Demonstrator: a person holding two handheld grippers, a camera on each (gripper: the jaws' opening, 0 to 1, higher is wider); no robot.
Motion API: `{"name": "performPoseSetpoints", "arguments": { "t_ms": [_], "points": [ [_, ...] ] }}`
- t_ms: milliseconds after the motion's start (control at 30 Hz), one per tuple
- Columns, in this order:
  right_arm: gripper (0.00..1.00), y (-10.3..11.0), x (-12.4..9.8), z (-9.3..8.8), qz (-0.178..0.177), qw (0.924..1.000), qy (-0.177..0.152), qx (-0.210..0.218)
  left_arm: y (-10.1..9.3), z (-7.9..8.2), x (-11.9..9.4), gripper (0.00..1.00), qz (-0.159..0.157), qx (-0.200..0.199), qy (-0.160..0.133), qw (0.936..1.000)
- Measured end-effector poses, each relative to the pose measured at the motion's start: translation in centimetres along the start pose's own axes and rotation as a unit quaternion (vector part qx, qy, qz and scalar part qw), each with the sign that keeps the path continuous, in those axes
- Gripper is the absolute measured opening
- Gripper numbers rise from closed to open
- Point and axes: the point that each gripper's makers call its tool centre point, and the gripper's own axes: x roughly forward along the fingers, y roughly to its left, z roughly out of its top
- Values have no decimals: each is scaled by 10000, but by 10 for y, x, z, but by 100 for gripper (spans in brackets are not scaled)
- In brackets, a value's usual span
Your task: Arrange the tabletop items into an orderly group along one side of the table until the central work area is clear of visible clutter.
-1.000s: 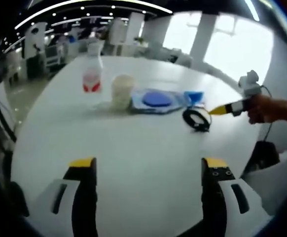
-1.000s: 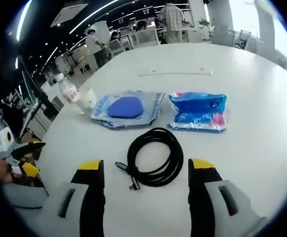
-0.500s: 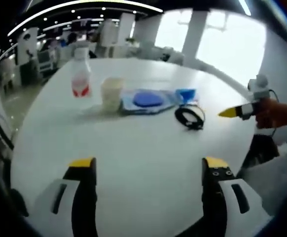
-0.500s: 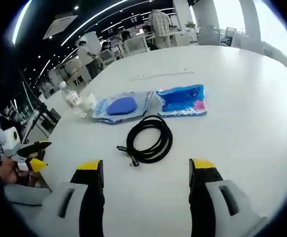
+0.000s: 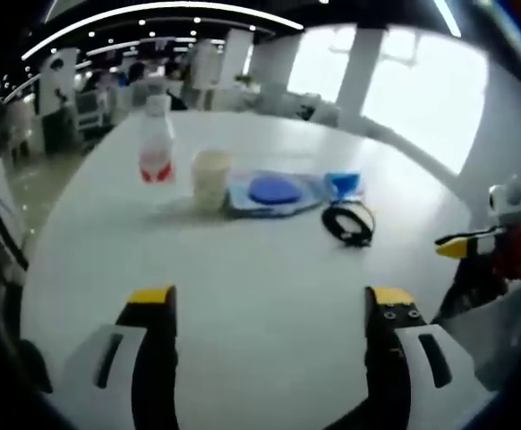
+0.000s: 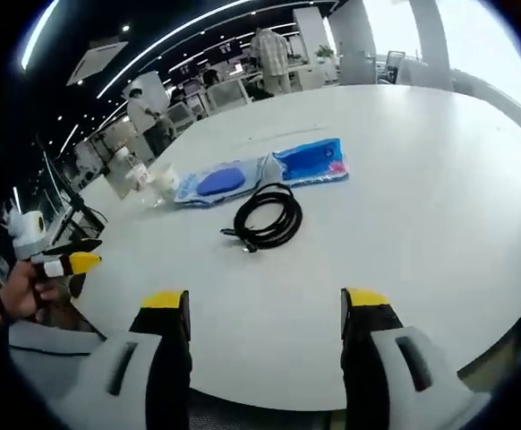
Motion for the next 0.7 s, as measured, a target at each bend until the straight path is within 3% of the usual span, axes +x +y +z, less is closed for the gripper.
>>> {"name": "performPoseSetpoints", "arguments": {
  "t_ms": [333,600,700],
  "points": [
    [68,1,-21,2,-187,9997,-158,49,-9,4,-2,84,-104,81,-59,9999],
    [67,6,-36,-10,-298,9993,-178,159,-6,1,-4,83,-73,-68,2,9999],
    [66,6,-39,-5,-322,9990,-250,160,-7,1,-3,83,-104,-95,13,9999]
  ]
}}
